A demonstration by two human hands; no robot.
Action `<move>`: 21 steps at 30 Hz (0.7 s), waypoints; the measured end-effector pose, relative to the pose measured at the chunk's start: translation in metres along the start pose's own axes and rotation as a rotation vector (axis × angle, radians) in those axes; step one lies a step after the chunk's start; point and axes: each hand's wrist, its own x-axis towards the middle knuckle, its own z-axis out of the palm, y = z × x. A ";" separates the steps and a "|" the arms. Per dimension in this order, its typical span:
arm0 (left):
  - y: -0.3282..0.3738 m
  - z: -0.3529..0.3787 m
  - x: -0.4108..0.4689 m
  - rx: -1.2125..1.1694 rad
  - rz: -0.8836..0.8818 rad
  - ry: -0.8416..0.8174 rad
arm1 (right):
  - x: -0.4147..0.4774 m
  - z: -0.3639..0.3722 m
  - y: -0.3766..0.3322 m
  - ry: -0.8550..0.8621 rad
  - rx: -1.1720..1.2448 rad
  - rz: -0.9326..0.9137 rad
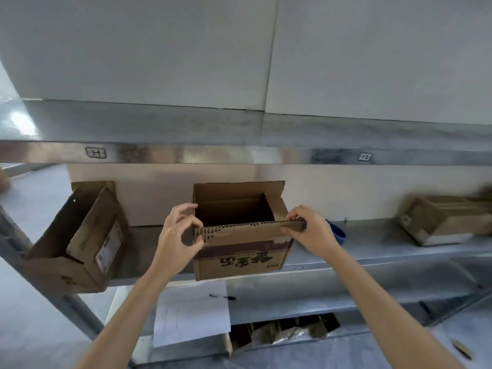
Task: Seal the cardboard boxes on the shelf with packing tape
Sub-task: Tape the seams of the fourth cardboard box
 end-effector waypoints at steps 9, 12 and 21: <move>-0.003 0.015 0.001 -0.044 0.002 -0.006 | -0.005 -0.012 0.009 -0.003 0.057 0.022; -0.004 0.019 0.001 -0.070 -0.056 0.005 | 0.001 -0.012 0.010 -0.049 0.063 0.027; -0.009 0.025 -0.002 -0.084 -0.189 -0.073 | 0.009 -0.012 0.017 -0.148 0.132 0.065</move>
